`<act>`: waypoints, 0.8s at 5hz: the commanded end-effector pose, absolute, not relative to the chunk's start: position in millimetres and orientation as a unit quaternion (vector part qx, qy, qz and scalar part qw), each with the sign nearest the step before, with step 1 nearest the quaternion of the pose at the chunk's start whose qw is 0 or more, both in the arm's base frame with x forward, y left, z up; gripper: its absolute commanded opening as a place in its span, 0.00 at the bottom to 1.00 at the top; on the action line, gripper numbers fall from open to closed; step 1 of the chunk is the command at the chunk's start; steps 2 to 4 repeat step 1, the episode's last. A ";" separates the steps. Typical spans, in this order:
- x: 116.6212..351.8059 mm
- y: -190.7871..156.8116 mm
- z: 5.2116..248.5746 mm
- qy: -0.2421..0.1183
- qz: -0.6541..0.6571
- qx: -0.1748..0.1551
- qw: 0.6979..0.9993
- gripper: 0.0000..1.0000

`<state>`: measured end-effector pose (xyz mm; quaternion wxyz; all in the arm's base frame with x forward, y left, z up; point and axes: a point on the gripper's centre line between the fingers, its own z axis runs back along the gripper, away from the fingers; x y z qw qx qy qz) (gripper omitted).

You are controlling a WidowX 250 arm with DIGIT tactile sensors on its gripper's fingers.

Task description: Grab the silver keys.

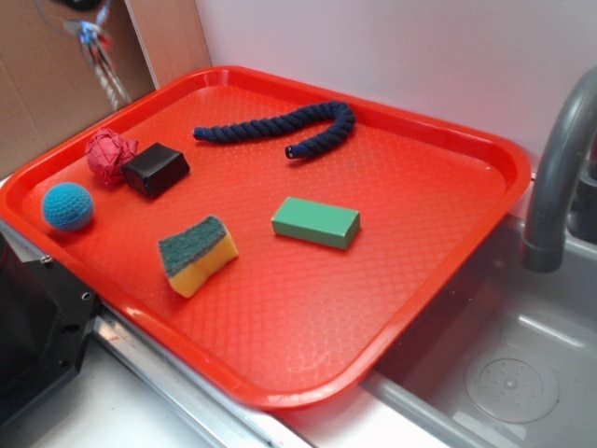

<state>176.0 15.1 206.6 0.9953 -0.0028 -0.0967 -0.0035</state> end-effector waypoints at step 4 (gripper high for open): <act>185.1 19.4 217.5 -0.101 -0.002 -0.027 0.994 0.00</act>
